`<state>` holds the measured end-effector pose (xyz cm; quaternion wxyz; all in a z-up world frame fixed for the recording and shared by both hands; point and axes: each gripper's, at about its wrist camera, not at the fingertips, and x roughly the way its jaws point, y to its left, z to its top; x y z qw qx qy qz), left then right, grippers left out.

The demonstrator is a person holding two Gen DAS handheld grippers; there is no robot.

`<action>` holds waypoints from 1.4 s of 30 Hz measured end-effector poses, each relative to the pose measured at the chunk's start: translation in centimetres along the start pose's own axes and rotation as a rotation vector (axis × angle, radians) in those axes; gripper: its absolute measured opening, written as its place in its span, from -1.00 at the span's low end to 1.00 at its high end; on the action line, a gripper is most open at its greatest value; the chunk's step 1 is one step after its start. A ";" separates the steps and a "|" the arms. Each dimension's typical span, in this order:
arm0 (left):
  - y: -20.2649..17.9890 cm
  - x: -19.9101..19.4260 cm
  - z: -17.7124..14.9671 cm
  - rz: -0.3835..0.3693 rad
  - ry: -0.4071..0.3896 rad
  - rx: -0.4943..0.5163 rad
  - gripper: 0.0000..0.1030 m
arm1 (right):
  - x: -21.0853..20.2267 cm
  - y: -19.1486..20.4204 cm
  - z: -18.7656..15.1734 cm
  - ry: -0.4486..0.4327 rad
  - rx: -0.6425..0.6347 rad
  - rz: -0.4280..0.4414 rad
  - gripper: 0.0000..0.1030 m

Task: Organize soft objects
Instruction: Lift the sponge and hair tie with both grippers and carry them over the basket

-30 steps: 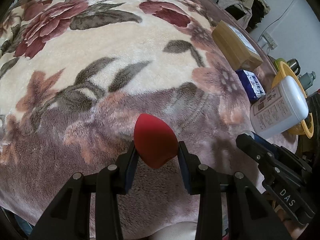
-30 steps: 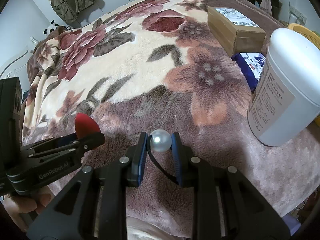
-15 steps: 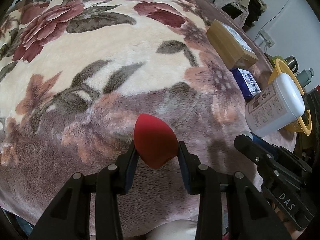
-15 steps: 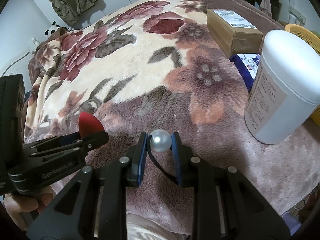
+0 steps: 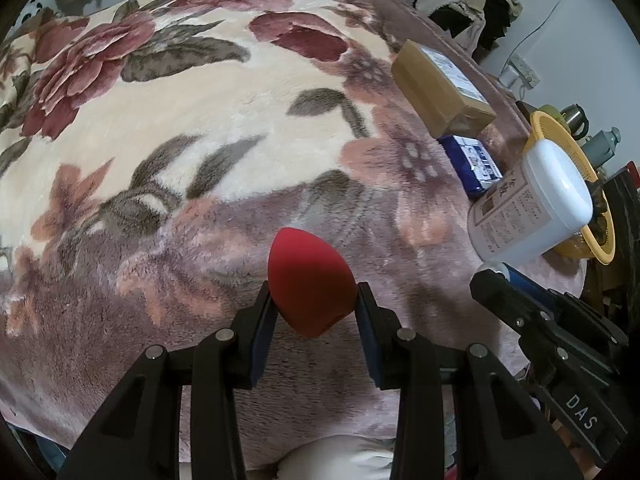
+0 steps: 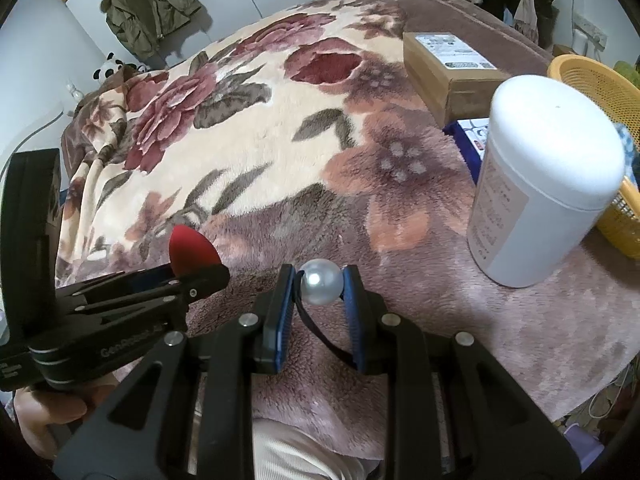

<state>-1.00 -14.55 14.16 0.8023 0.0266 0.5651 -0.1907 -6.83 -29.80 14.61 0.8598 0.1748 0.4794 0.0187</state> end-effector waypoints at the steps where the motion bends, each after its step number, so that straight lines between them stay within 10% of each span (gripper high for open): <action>1: -0.3 -0.1 0.1 -0.001 -0.001 0.004 -0.23 | -0.3 -0.1 0.0 -0.004 0.002 0.000 -0.52; 42: -17.2 -2.2 7.3 -0.077 -0.025 0.205 -0.23 | -9.9 -12.2 5.5 -0.175 0.162 -0.051 -0.52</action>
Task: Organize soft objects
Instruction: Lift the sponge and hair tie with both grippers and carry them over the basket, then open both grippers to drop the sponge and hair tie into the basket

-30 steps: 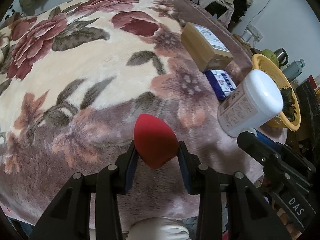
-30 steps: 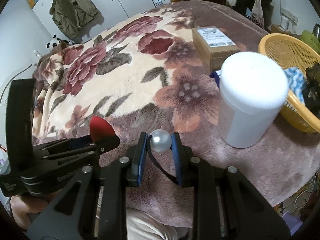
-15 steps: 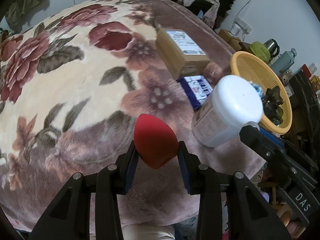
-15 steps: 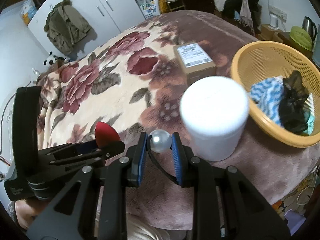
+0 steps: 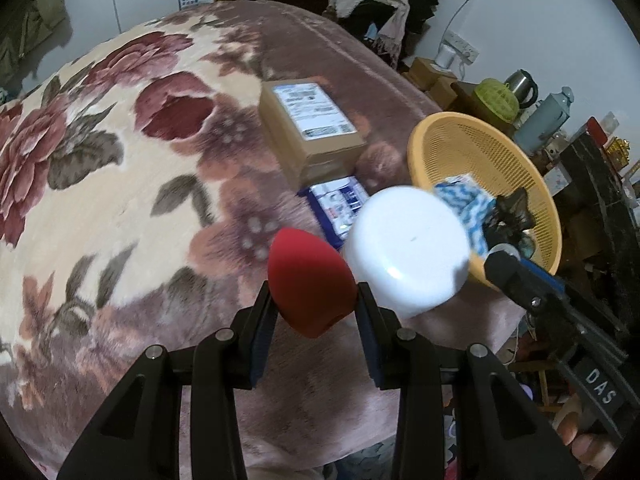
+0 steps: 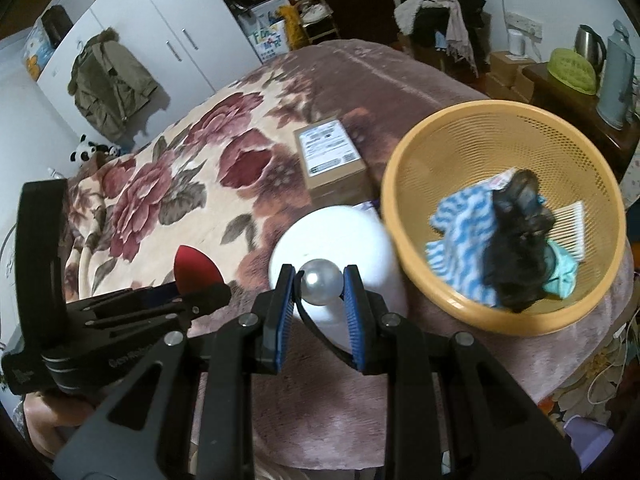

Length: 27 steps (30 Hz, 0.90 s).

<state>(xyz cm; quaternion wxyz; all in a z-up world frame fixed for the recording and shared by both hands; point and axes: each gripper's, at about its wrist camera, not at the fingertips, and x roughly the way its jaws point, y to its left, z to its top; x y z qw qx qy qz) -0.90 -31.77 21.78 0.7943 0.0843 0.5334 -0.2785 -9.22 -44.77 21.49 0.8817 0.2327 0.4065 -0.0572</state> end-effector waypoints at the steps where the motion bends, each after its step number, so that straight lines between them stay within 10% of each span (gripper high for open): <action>1: -0.4 0.0 0.2 -0.003 -0.001 0.004 -0.23 | -0.1 -0.4 0.1 -0.002 0.004 -0.002 -0.52; 27: -12.2 2.8 5.8 -0.145 0.022 0.111 -0.23 | -4.1 -10.7 3.8 -0.103 0.150 -0.105 -0.52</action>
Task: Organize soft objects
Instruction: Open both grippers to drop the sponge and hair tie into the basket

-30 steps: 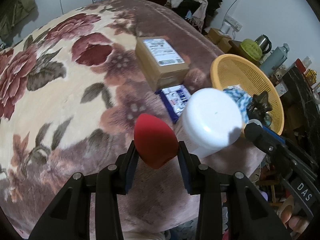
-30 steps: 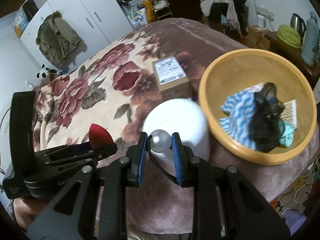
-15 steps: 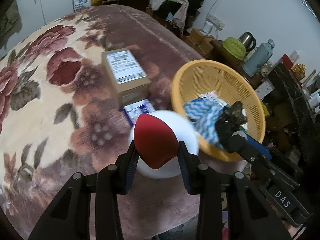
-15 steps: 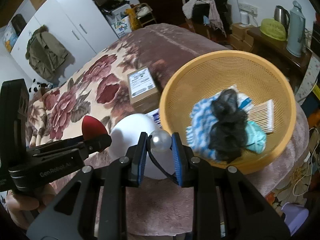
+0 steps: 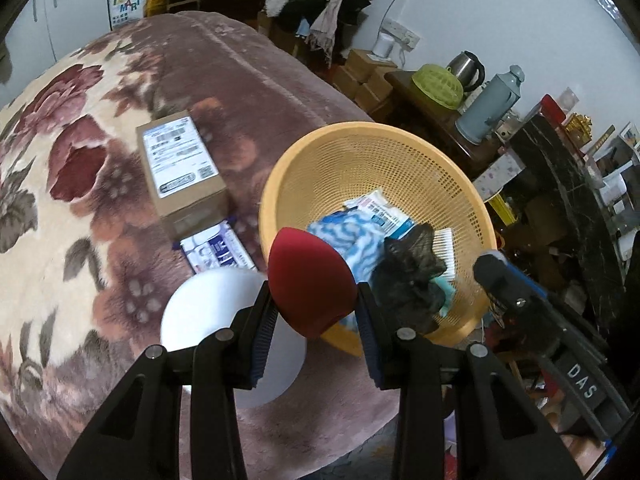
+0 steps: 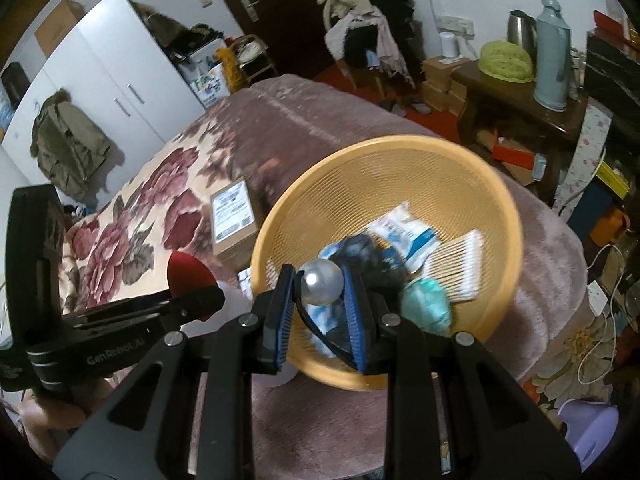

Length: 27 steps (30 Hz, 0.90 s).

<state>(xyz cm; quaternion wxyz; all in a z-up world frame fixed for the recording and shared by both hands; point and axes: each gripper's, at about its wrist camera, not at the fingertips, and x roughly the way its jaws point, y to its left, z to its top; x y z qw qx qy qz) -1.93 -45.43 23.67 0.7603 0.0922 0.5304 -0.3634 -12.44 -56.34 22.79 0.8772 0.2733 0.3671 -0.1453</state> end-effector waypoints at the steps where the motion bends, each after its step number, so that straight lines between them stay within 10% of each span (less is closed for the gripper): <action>1: -0.3 0.2 0.2 -0.003 0.000 0.004 -0.23 | -0.1 -0.3 0.2 -0.006 0.003 -0.007 -0.52; 15: -3.0 2.8 2.9 -0.025 0.000 0.039 -0.20 | 0.5 -2.7 2.0 -0.023 0.035 -0.047 -0.49; 20: -2.5 3.7 3.3 -0.056 -0.023 -0.013 0.80 | 1.0 -4.3 2.5 -0.032 0.114 -0.084 -0.08; 27: -1.4 2.2 1.9 0.012 -0.067 0.004 0.97 | 0.4 -5.5 1.3 -0.037 0.164 -0.089 0.57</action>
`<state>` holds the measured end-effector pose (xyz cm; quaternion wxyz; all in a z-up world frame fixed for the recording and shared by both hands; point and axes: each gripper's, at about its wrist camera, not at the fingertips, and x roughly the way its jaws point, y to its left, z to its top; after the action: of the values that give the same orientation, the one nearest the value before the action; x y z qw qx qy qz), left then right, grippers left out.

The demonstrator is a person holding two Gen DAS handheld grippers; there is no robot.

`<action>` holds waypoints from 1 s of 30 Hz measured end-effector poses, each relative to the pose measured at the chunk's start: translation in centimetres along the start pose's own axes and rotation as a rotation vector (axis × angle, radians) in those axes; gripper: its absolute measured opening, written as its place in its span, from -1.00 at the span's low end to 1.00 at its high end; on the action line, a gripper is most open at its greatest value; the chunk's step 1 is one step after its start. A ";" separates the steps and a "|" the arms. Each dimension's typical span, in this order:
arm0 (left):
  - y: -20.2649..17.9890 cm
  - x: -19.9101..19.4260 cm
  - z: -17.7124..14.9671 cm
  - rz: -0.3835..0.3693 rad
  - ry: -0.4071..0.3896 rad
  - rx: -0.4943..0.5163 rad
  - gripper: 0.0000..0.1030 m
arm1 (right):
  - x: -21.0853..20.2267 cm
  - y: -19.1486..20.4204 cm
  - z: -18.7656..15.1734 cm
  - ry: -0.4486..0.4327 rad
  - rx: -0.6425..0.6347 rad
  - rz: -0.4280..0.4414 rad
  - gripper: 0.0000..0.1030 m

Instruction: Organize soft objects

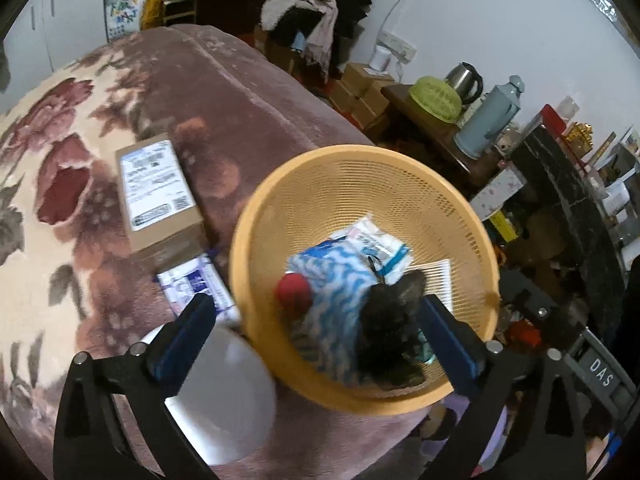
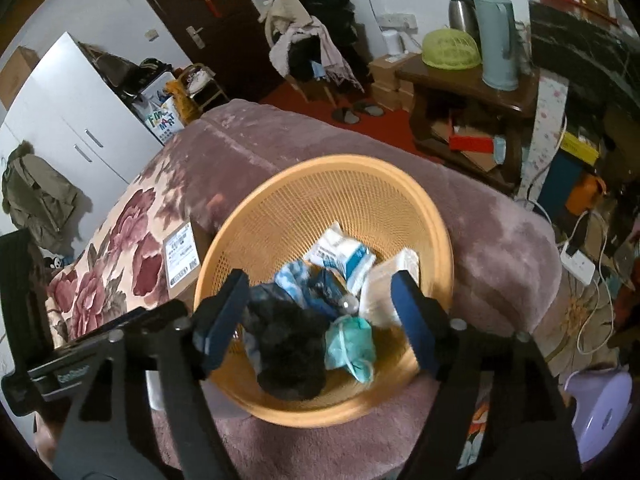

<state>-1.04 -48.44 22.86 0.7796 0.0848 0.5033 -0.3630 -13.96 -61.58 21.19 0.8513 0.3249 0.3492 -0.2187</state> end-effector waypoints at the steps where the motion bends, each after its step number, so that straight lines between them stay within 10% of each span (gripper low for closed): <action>1: 0.2 -0.3 -0.3 0.008 -0.008 0.005 0.97 | 0.0 -0.1 -0.3 0.009 0.006 0.000 0.65; 6: 1.0 -1.4 -1.7 0.029 -0.024 0.011 0.98 | -0.5 0.4 -1.6 0.014 -0.008 -0.005 0.93; 30: 6.6 -4.2 -8.1 0.075 -0.009 -0.053 0.98 | -2.0 6.8 -6.9 0.013 -0.160 -0.003 0.99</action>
<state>-3.56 -37.68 21.03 0.7970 0.0811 0.5057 -0.3202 -14.33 -51.67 21.65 0.8718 0.2566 0.3718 -0.1893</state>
